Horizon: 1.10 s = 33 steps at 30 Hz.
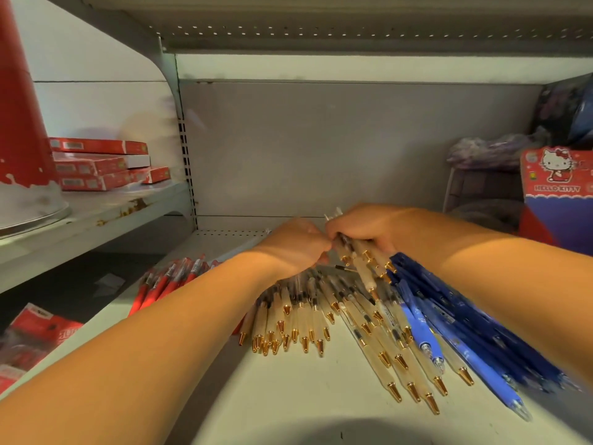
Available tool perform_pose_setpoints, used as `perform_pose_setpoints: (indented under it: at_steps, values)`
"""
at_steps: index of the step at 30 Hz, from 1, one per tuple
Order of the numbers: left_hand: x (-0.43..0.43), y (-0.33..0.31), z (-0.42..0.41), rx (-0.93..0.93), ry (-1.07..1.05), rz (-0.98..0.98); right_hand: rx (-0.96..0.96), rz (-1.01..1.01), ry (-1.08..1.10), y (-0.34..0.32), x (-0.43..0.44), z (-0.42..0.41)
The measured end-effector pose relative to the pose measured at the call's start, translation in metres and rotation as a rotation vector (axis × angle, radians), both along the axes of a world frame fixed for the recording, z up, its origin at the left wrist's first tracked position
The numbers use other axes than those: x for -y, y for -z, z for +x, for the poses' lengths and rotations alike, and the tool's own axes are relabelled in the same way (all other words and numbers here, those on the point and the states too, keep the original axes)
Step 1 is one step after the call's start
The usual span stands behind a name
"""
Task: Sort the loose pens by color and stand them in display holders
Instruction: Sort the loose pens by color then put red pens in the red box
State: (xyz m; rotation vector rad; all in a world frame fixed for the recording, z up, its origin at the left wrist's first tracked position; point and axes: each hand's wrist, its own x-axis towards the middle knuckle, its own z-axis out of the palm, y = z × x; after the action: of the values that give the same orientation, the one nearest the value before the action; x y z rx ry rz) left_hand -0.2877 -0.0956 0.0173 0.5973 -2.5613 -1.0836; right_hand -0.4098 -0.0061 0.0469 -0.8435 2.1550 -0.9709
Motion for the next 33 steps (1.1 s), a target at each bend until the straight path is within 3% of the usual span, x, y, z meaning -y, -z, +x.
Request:
perform_pose_setpoints:
  at_steps: [4, 10, 14, 17, 24, 30, 31, 33]
  values:
    - [0.004, -0.009, 0.018, 0.07, -0.009, 0.385, 0.152, -0.041, -0.051, 0.013, 0.008, 0.023]
    - [0.006, -0.02, 0.045, 0.231, 0.015, 0.469, 0.465, -0.189, -0.081, 0.027, 0.019, 0.056]
    - [0.01, -0.019, 0.055, 0.229, -0.052, 0.477, 0.539, -0.182, -0.144, 0.027, 0.017, 0.057]
    - [0.016, -0.018, 0.061, 0.285, -0.102, 0.393, 0.484, -0.137, -0.141, 0.028, 0.007, 0.051]
    - [0.01, -0.018, 0.063, 0.471, -0.062, -0.014, 0.363, -0.166, -0.098, 0.031, -0.005, 0.041]
    - [0.005, -0.012, 0.059, 0.597, 0.005, -0.054, 0.262, -0.155, -0.108, 0.025, -0.004, 0.049]
    - [0.006, -0.012, 0.058, 0.592, 0.009, -0.052, 0.215, -0.132, -0.115, 0.024, -0.005, 0.05]
    - [0.007, -0.012, 0.058, 0.585, 0.014, -0.044, -0.065, -0.015, -0.108, 0.023, -0.008, 0.05]
